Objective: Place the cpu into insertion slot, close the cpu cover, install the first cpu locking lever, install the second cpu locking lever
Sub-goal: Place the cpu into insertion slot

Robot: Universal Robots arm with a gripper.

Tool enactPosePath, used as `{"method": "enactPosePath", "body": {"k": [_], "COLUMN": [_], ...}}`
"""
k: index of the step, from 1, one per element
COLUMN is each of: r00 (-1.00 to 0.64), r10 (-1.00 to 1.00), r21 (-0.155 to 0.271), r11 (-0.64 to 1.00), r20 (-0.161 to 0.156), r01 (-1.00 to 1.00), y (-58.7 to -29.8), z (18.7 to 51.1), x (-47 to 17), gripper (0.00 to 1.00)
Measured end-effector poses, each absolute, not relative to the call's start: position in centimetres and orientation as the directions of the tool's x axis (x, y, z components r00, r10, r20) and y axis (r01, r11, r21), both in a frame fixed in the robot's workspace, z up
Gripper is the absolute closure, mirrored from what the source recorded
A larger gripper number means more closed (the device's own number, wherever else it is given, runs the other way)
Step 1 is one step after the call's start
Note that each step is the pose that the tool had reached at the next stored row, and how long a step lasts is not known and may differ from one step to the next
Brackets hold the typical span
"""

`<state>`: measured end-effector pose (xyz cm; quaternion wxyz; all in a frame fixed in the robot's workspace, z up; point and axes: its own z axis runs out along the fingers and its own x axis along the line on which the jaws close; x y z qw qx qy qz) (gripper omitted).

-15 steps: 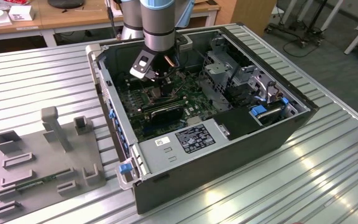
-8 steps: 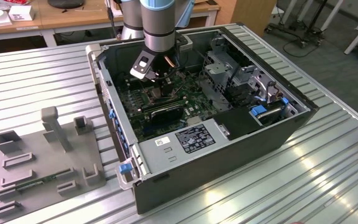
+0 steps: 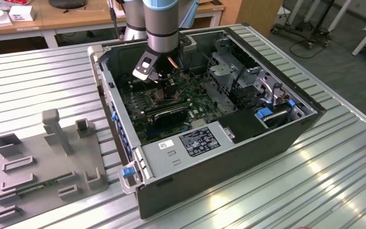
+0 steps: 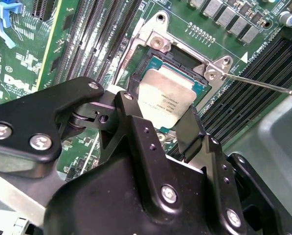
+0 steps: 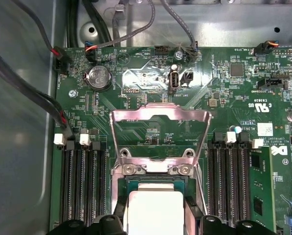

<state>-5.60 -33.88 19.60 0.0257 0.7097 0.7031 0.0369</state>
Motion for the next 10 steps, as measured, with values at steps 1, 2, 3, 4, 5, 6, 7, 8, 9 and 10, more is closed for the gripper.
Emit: {"method": "enactPosePath", "body": {"k": [1,2,3,4,5,6,7,8,9,10], "r00": [0.009,0.009,0.009,0.01,0.01,0.01,0.01,0.01,0.01,0.01], "r10": [1.0,1.0,1.0,1.0,1.0,1.0,1.0,1.0,1.0,1.0], "r21": [0.088,0.088,0.088,0.088,0.088,0.088,0.088,0.088,0.088,0.088], "r11": [-0.01,-0.01,-0.011,-0.011,-0.011,-0.011,-0.012,-0.012,-0.012,-0.012], "r20": [0.016,0.016,0.016,0.016,0.016,0.016,0.016,0.016,0.016,0.016], "r01": [0.996,0.996,0.996,0.996,0.996,0.996,0.996,0.996,0.996,0.996], "y": [-33.86,-33.86,-33.86,-33.86,-33.86,-33.86,-33.86,-33.86,-33.86,-33.86], "z": [19.56,19.52,19.49,19.47,19.45,19.45,19.44,19.41,19.4,19.4], "x": [-5.6,-5.6,-5.6,-5.61,-5.6,-5.6,-5.6,-5.6,-5.6,-5.6], "gripper": [0.46,0.46,0.46,0.46,0.46,0.46,0.46,0.46,0.46,0.46]}}
